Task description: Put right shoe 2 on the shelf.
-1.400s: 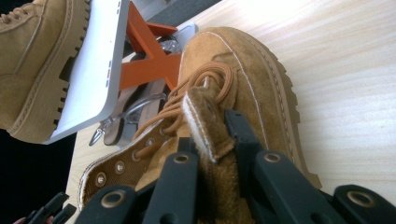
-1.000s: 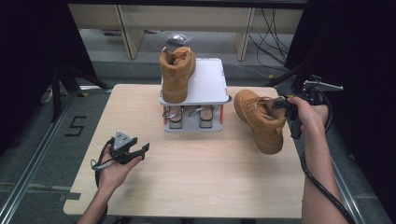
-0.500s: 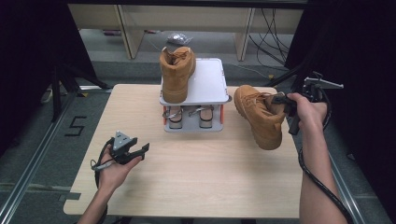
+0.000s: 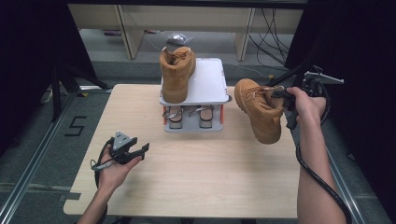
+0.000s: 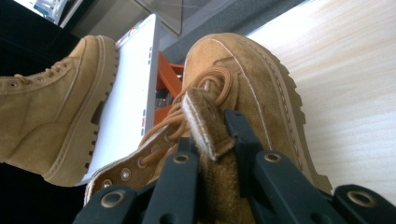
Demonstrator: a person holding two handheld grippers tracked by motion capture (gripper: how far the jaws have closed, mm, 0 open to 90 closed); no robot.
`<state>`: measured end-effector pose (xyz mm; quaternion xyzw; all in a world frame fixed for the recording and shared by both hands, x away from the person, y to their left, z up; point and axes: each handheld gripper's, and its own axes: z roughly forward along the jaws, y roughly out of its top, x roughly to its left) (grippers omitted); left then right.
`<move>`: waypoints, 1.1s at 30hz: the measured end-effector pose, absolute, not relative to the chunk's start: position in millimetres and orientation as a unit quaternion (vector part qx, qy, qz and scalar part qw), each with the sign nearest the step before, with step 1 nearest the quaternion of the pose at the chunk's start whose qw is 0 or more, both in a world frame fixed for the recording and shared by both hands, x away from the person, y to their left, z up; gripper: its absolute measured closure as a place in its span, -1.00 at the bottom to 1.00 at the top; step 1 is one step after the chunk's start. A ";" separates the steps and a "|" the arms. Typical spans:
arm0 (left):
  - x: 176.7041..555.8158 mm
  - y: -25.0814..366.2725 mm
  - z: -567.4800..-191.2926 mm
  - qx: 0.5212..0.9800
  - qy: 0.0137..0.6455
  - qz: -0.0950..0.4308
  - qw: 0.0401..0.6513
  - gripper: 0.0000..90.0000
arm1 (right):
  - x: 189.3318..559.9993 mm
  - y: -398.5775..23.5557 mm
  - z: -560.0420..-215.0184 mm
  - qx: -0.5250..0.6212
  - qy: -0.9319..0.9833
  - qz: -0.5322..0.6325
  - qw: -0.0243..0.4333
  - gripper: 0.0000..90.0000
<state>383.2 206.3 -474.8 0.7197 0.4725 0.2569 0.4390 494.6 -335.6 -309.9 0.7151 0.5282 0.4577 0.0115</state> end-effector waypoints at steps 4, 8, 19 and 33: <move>383.5 206.5 -475.1 0.720 0.472 0.255 0.440 -0.02 | 497.5 -331.6 -305.5 0.718 0.519 0.464 0.003 0.85; 383.3 206.8 -475.7 0.721 0.474 0.257 0.435 -0.02 | 500.8 -330.3 -303.0 0.716 0.517 0.469 0.003 0.85; 383.2 206.4 -476.1 0.722 0.474 0.257 0.433 -0.02 | 507.5 -324.4 -294.3 0.717 0.508 0.477 0.011 0.85; 383.6 206.1 -478.2 0.722 0.475 0.255 0.434 -0.02 | 514.6 -321.3 -287.3 0.716 0.495 0.492 0.011 0.85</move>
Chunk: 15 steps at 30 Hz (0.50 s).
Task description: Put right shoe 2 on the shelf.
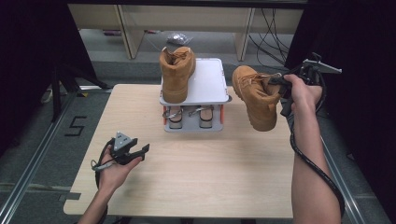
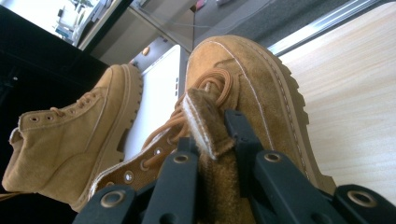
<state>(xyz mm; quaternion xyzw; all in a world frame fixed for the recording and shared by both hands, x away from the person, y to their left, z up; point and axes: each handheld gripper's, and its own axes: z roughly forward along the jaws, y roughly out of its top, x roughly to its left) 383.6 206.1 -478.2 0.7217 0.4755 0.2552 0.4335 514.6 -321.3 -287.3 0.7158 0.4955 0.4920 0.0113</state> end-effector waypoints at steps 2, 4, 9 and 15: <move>383.6 206.1 -478.3 0.722 0.475 0.255 0.435 -0.02 | 515.2 -321.2 -286.0 0.715 0.496 0.493 0.015 0.85; 383.6 205.9 -478.2 0.722 0.475 0.255 0.433 -0.02 | 515.6 -321.0 -284.6 0.715 0.494 0.495 0.014 0.85; 383.4 205.8 -478.1 0.722 0.474 0.255 0.435 -0.02 | 517.0 -320.7 -281.9 0.710 0.496 0.499 0.026 0.85; 383.3 206.6 -477.6 0.720 0.474 0.255 0.437 -0.02 | 517.6 -318.3 -278.3 0.714 0.488 0.501 0.019 0.85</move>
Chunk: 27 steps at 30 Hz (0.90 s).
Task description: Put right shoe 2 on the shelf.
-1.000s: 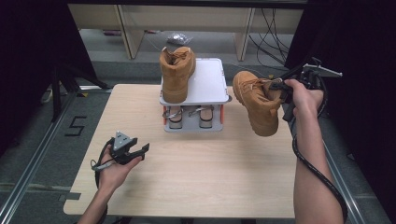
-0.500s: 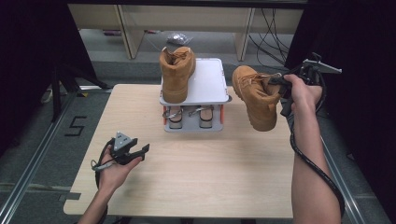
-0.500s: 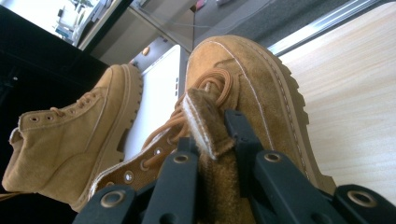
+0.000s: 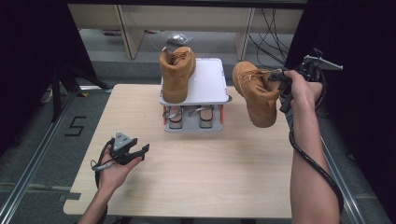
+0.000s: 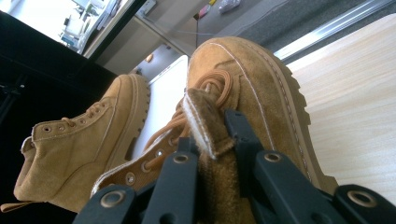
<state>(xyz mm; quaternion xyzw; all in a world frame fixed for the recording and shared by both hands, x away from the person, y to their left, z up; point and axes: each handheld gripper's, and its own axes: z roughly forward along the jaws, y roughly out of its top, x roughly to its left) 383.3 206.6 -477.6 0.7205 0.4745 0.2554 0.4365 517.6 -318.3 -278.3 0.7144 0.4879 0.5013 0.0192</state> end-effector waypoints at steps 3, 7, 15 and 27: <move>383.3 206.4 -477.5 0.721 0.474 0.255 0.436 -0.02 | 518.5 -317.5 -277.8 0.714 0.487 0.503 0.020 0.85; 383.4 206.7 -477.3 0.721 0.474 0.256 0.437 -0.02 | 519.6 -315.2 -275.7 0.715 0.481 0.506 0.016 0.85; 383.2 206.6 -477.5 0.721 0.474 0.256 0.437 -0.02 | 521.4 -312.6 -271.7 0.711 0.481 0.512 0.024 0.85; 383.3 206.9 -477.0 0.721 0.474 0.255 0.437 -0.02 | 524.9 -305.1 -262.5 0.706 0.478 0.522 0.031 0.85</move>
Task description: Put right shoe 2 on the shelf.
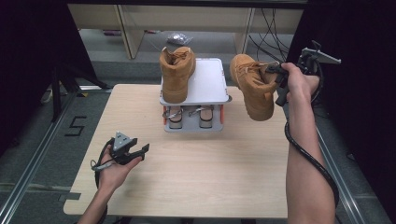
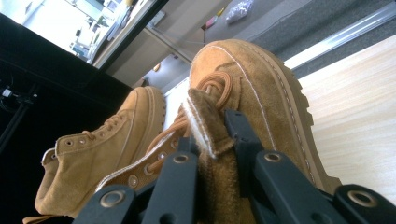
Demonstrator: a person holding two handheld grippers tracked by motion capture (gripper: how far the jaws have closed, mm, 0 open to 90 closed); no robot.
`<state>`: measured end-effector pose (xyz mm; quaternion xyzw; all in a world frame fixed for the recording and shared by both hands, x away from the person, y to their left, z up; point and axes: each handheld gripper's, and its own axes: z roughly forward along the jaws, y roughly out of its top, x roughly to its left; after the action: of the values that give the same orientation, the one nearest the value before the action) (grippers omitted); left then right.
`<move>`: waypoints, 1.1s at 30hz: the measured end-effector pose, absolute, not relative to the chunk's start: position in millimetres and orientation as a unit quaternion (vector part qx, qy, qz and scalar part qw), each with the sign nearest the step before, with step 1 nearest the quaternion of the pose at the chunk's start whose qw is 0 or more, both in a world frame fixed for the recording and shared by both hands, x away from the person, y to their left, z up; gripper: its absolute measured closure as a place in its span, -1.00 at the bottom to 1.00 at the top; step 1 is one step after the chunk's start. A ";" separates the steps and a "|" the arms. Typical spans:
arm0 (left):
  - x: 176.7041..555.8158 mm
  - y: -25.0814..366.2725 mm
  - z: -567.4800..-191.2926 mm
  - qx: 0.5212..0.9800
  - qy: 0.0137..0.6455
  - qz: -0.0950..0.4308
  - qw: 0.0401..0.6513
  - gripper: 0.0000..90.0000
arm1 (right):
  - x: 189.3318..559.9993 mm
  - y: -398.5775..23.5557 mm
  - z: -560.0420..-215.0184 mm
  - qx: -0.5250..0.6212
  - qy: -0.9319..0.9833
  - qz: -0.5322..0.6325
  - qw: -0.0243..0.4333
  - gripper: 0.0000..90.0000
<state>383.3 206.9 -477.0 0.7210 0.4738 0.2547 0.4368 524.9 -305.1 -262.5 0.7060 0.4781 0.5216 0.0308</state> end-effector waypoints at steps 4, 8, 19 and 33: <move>383.1 207.1 -476.8 0.720 0.475 0.255 0.437 -0.02 | 526.8 -301.3 -260.1 0.704 0.479 0.524 0.029 0.85; 383.0 207.1 -477.1 0.720 0.475 0.254 0.438 -0.02 | 528.6 -295.9 -258.0 0.703 0.479 0.524 0.029 0.85; 382.7 207.7 -477.0 0.720 0.476 0.254 0.437 -0.02 | 534.0 -283.8 -252.8 0.701 0.480 0.527 0.023 0.84; 382.6 208.5 -477.1 0.720 0.475 0.254 0.436 -0.03 | 540.7 -270.2 -250.9 0.697 0.483 0.529 0.022 0.84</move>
<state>382.6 208.5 -477.1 0.7204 0.4754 0.2543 0.4363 540.7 -270.2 -250.9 0.6975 0.4826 0.5293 0.0218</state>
